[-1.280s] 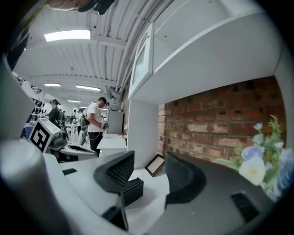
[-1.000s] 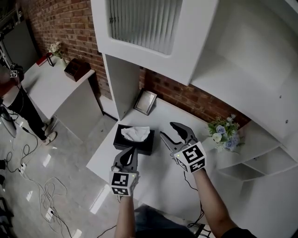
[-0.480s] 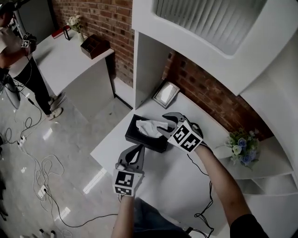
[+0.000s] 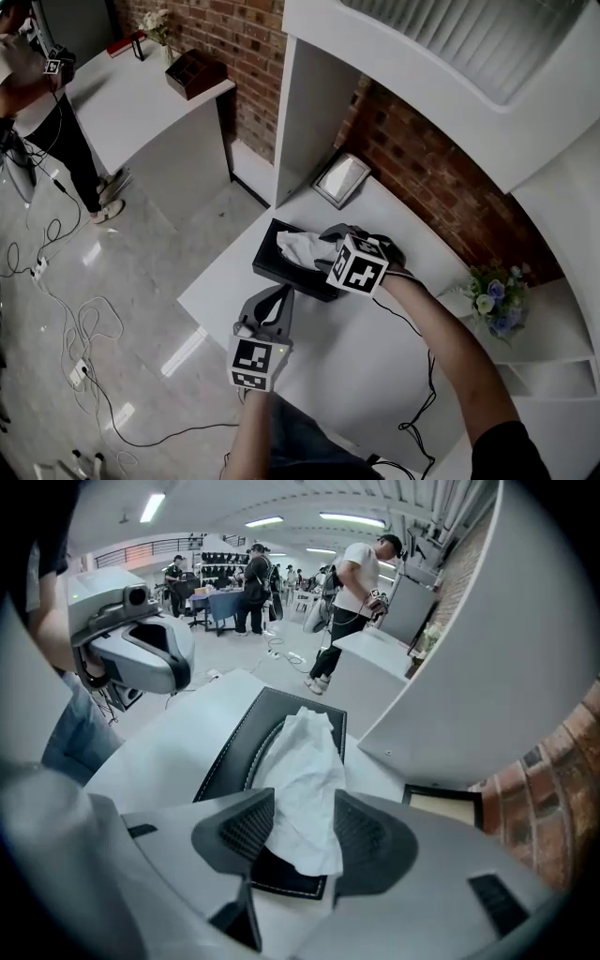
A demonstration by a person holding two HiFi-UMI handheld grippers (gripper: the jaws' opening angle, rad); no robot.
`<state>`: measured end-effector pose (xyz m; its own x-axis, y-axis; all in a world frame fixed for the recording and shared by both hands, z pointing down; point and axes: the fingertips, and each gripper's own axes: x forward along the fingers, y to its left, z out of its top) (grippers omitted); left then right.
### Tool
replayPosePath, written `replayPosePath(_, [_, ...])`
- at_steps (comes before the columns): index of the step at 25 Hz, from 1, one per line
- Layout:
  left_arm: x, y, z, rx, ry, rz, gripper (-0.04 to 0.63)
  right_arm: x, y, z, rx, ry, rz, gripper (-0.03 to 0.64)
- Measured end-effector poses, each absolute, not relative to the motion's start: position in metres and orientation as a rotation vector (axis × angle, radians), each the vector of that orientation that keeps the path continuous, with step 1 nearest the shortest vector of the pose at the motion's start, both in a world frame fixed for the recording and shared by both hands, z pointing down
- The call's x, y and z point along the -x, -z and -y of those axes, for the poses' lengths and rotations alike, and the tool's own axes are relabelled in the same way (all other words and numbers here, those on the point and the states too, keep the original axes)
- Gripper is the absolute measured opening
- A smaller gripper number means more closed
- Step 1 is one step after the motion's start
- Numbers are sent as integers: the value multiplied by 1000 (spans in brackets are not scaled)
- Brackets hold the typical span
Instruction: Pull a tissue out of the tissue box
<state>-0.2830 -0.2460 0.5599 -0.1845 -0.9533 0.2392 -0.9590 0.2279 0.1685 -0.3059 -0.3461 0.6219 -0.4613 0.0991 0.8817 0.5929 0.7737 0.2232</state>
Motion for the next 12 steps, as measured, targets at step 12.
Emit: replayPosePath(12, [281, -563, 235, -1783, -16, 2202, 9, 304, -634, 344, 483, 726, 1941, 112])
